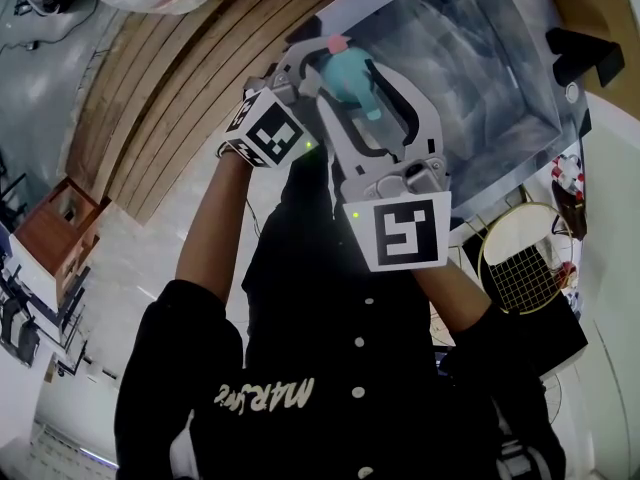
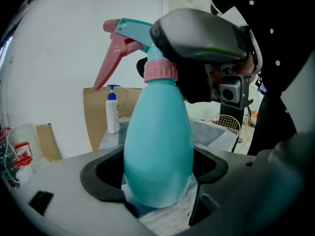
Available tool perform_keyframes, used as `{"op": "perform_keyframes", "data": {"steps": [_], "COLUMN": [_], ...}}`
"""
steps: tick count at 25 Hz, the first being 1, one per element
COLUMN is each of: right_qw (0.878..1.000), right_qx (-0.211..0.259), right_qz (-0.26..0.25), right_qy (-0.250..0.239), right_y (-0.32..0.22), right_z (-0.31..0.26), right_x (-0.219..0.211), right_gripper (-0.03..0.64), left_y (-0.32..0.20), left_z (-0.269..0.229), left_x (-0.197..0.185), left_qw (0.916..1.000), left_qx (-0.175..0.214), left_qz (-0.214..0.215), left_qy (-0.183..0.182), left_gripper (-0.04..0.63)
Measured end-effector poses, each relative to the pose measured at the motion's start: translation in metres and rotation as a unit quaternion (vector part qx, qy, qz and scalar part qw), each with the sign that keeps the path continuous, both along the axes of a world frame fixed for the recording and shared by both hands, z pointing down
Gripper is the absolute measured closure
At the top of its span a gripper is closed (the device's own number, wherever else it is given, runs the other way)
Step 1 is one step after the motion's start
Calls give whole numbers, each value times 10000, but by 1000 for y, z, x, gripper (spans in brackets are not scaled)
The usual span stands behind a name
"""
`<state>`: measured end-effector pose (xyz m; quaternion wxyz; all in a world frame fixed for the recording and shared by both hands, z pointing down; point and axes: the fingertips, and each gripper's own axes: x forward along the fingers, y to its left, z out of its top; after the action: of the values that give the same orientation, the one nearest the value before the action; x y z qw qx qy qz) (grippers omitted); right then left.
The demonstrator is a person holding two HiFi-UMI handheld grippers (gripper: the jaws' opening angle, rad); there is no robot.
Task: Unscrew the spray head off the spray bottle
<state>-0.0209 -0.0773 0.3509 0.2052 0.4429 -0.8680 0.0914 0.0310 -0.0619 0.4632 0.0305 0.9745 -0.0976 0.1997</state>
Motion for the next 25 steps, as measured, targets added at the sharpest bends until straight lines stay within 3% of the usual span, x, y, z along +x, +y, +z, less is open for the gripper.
{"op": "perform_keyframes", "data": {"steps": [6, 13, 19, 25], "right_qw": [9995, 9972, 9893, 9854], "right_qx": [68, 194, 425, 481], "right_qz": [-200, -697, -1370, -1414], "right_qy": [227, 211, -251, -814], "right_y": [-6, -5, -1, -2], "right_z": [6, 6, 5, 0], "right_x": [2, -1, 0, 0], "right_gripper": [449, 451, 454, 456], "left_y": [-1, -1, -2, -2], "left_z": [0, 0, -1, 0], "left_x": [0, 0, 0, 0], "left_qw": [10000, 10000, 10000, 10000], "left_qx": [-14, -2, -37, -37], "left_qz": [-11, -22, -41, -52], "left_qy": [19, 10, 15, -9], "left_gripper": [186, 186, 186, 186]}}
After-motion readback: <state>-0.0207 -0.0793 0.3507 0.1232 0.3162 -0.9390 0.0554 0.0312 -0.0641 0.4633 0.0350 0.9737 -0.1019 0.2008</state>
